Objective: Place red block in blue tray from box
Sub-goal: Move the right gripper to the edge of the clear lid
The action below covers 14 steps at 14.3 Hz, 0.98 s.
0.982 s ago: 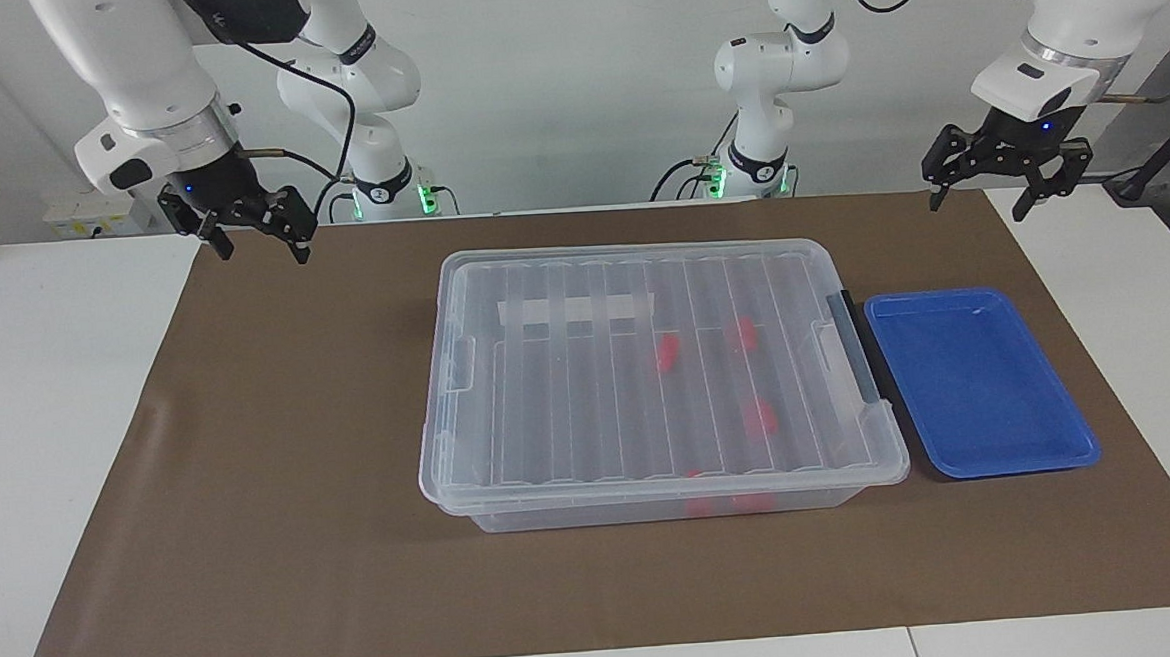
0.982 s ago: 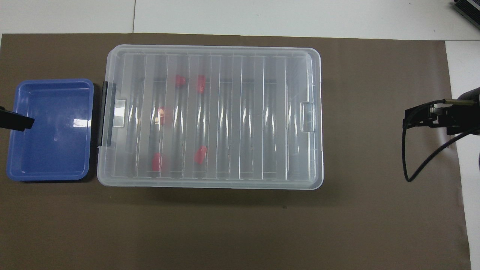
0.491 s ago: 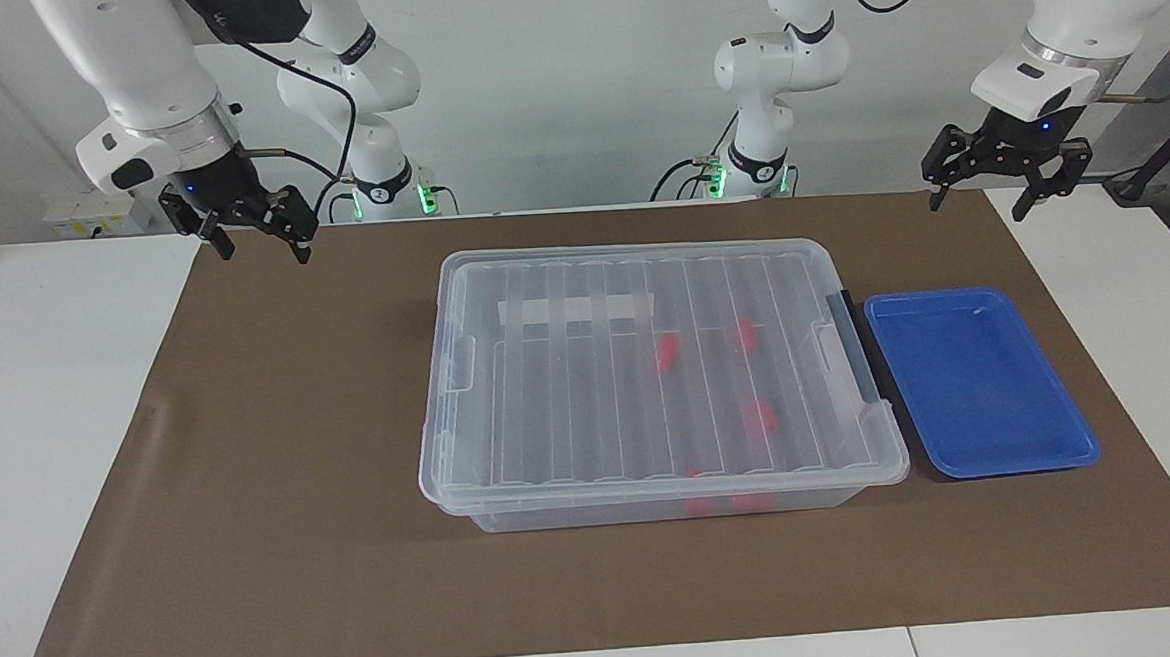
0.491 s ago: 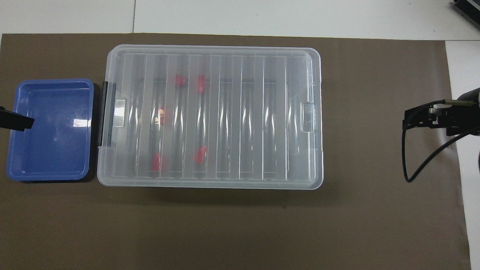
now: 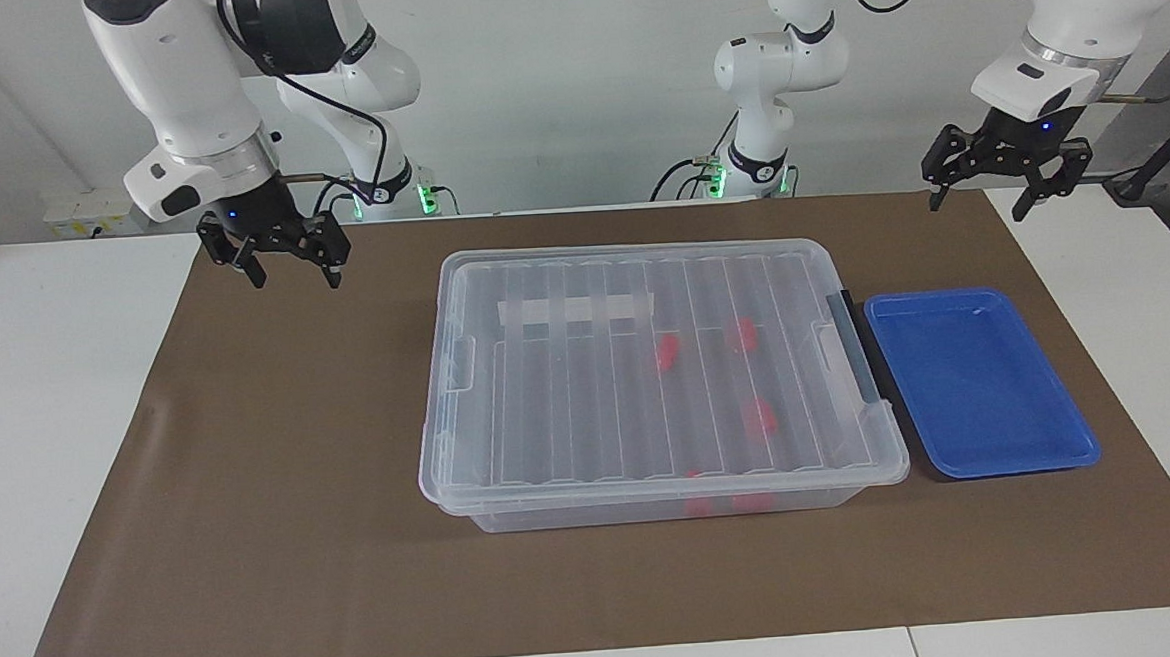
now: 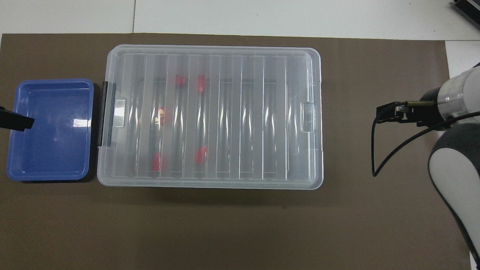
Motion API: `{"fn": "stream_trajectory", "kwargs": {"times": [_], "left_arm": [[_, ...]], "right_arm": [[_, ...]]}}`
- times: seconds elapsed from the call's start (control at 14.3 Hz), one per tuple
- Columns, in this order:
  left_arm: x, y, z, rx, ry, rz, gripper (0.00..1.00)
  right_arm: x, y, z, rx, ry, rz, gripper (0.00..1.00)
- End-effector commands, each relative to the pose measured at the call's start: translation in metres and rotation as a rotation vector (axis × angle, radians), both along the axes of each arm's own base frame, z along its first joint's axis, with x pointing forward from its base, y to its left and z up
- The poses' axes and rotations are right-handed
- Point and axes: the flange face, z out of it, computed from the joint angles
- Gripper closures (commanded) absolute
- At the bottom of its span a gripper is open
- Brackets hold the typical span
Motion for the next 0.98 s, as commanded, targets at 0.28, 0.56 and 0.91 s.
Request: {"fn": "stream_trajectory", "kwargs": {"times": [0.28, 0.56, 0.91], "left_arm": [[-0.007, 0.003, 0.001, 0.0, -0.009, 0.0, 0.0], [-0.007, 0.003, 0.001, 0.002, -0.009, 0.0, 0.0], [-0.007, 0.003, 0.001, 0.0, -0.009, 0.0, 0.0]], "right_arm": [[0.007, 0.065, -0.054, 0.023, -0.05, -0.027, 0.03], [0.015, 0.089, -0.071, 0.031, -0.066, -0.009, 0.03], [0.033, 0.094, -0.098, 0.036, -0.079, -0.007, 0.03]]}}
